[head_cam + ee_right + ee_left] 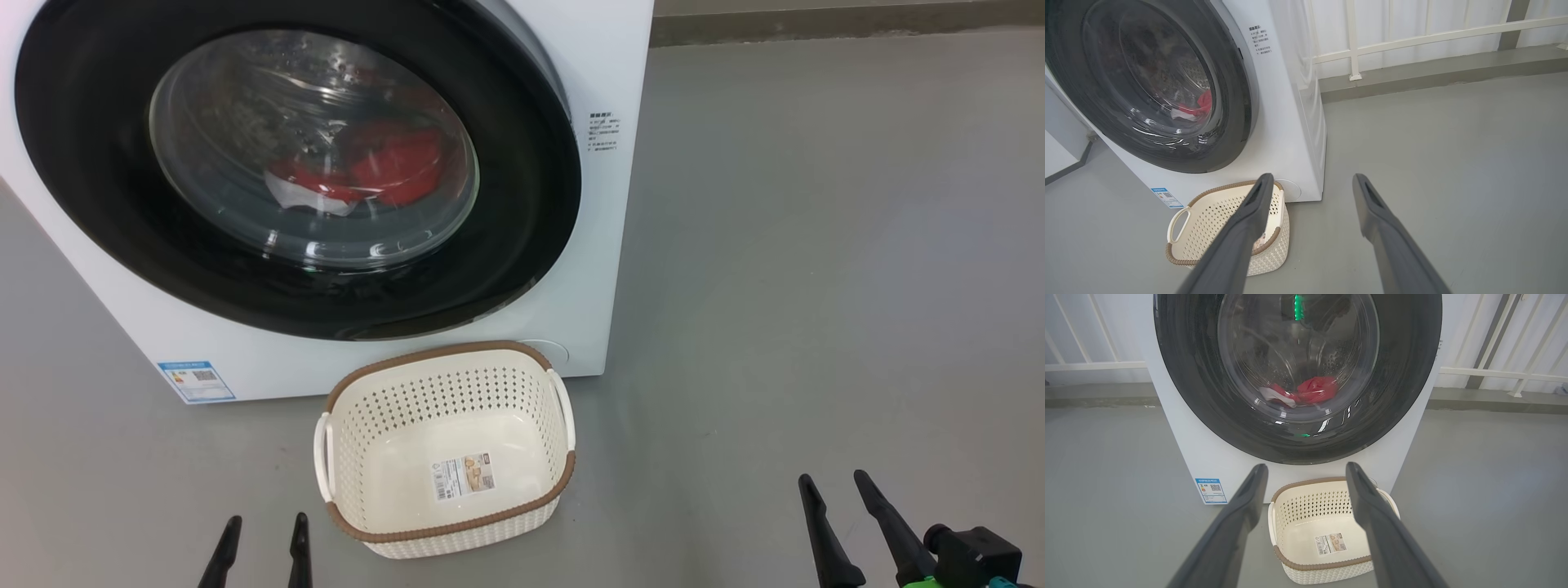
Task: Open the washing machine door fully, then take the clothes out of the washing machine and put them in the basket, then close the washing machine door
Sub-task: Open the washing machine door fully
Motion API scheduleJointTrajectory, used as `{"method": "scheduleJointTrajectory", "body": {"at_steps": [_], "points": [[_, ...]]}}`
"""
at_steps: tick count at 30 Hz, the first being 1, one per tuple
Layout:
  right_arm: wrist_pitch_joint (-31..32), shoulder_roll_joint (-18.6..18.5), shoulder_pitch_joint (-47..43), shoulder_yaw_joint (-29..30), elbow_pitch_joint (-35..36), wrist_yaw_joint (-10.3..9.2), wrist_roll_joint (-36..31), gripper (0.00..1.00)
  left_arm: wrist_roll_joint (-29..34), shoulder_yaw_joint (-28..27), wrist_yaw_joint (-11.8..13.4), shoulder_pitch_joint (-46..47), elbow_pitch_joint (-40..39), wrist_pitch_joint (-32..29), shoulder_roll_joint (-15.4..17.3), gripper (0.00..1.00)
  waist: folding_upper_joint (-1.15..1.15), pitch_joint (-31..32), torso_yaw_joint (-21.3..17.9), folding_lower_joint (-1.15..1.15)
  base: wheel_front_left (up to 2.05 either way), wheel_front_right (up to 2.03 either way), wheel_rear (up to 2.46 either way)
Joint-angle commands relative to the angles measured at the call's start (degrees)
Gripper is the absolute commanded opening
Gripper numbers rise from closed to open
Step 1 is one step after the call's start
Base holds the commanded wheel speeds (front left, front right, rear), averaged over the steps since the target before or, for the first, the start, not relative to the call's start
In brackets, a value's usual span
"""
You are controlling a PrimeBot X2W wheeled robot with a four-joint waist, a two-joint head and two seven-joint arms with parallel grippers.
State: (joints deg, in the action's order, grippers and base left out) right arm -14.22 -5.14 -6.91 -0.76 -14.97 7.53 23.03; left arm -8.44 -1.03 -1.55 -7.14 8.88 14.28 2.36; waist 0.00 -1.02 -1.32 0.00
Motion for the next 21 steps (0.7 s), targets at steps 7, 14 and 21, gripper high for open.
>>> {"method": "scheduleJointTrajectory", "body": {"at_steps": [7,14,21], "points": [[-0.8,0.3,2.8,-1.3,3.0,-0.04,4.0,0.00,-0.3,-1.0,-0.1,2.4,-1.5,0.7,0.5,1.00,0.00,-0.9,0.6,0.00,0.00,0.00,0.00],[-0.8,1.7,10.2,-2.4,3.2,-0.04,12.7,0.00,-1.2,1.2,0.5,4.6,-2.3,0.7,0.5,1.00,0.00,-4.1,1.6,0.00,0.00,0.00,0.00],[-0.8,2.0,19.9,-2.6,3.0,-0.04,22.2,0.00,-1.4,3.1,0.1,8.0,-2.7,0.7,0.5,1.00,0.00,-9.1,3.8,0.00,0.00,0.00,0.00]]}}
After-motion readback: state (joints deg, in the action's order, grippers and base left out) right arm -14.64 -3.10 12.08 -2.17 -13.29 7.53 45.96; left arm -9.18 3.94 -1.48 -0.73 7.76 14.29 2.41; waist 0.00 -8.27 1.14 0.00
